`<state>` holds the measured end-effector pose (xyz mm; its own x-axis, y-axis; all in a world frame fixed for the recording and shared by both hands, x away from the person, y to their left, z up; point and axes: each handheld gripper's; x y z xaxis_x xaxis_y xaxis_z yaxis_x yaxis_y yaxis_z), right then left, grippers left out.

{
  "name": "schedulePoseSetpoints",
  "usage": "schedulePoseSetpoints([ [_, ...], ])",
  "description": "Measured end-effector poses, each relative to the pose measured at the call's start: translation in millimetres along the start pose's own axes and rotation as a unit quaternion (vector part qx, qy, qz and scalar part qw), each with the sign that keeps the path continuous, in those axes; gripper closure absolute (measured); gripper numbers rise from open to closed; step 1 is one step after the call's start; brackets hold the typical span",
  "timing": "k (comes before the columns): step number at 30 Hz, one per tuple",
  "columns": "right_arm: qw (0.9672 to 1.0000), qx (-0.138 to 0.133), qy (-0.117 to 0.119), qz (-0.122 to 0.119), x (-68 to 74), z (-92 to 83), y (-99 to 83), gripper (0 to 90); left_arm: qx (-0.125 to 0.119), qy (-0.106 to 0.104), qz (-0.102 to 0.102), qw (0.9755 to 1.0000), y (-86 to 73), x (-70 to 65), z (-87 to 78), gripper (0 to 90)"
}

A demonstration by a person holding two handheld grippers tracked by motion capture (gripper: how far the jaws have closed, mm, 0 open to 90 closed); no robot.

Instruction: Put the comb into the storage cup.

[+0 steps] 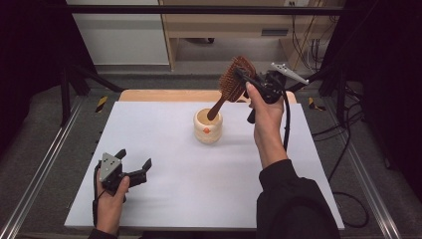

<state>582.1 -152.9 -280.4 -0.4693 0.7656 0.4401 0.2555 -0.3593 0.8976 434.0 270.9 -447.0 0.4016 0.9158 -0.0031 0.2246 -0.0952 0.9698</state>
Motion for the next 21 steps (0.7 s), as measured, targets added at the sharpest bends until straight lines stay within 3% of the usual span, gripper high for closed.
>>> schedulePoseSetpoints([
  [10,0.9998,0.012,-0.014,-0.010,-4.5,9.5,-5.1,52.3,-0.005,0.005,-0.002,1.0000,1.1,4.0,-2.4,2.0],
  [21,0.9990,0.034,-0.022,-0.018,-10.6,32.4,-22.8,52.1,-0.006,0.003,-0.002,1.0000,0.9,5.5,-2.4,2.0],
])
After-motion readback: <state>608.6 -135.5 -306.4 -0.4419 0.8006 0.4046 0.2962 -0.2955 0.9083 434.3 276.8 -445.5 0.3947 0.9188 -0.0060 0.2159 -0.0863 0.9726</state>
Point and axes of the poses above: each handheld gripper's, and its own axes: z roughly forward along the jaws, y roughly out of its top, x roughly to its left, and after that the axes turned 2 degrees about z, right-handed
